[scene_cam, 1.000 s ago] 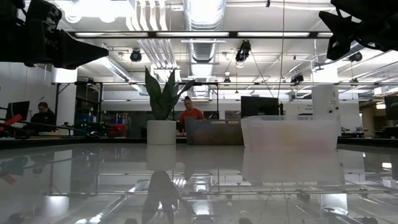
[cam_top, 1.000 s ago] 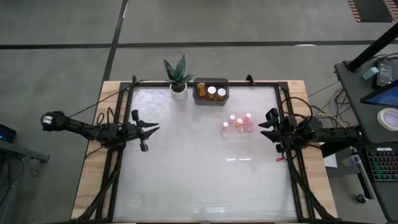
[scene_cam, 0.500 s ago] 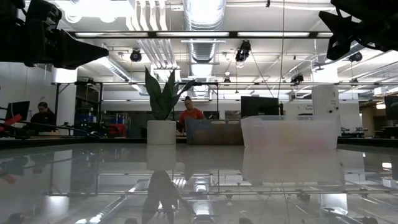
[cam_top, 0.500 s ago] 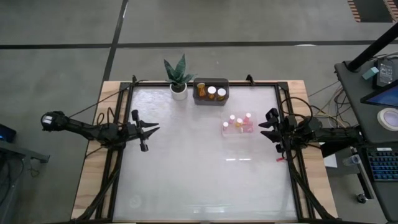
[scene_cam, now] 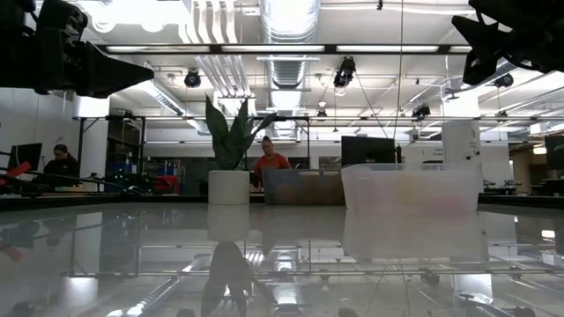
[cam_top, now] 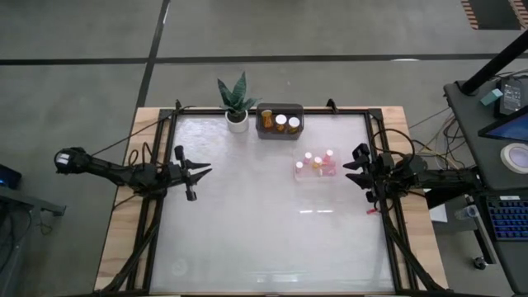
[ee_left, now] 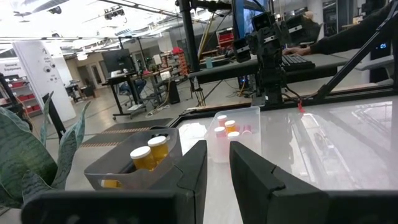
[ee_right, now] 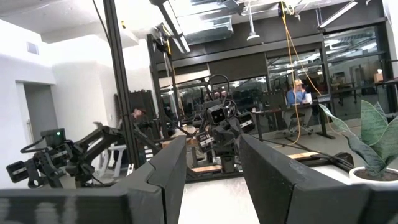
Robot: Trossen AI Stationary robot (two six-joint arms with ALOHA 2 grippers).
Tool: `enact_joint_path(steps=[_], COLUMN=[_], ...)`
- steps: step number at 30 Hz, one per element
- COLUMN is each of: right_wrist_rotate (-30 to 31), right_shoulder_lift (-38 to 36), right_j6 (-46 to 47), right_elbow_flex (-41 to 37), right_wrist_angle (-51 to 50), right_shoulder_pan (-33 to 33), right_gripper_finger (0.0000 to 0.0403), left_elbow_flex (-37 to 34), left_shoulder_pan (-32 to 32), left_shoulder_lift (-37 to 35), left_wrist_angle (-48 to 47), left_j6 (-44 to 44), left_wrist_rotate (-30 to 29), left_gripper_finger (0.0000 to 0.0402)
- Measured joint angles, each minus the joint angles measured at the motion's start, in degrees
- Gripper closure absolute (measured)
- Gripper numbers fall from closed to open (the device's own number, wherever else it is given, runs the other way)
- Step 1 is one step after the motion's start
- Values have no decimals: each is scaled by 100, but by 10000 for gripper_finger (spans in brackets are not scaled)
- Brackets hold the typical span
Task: Pick and place medicine bottles into bin by pill shape (circle, oval)
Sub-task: Return to Home Position
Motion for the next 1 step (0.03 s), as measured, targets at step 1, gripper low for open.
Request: enact_joint_path(steps=[1], right_wrist_rotate=[0], right_shoulder_lift=[0], right_j6=[-2], right_elbow_flex=[0], right_wrist_angle=[0], right_shoulder_pan=[2], right_gripper_finger=[262], left_elbow_flex=[0], left_shoulder_pan=[0], left_shoulder_lift=[1], left_wrist_angle=[-1], left_j6=[-2], left_wrist_rotate=[2], left_gripper_finger=[350])
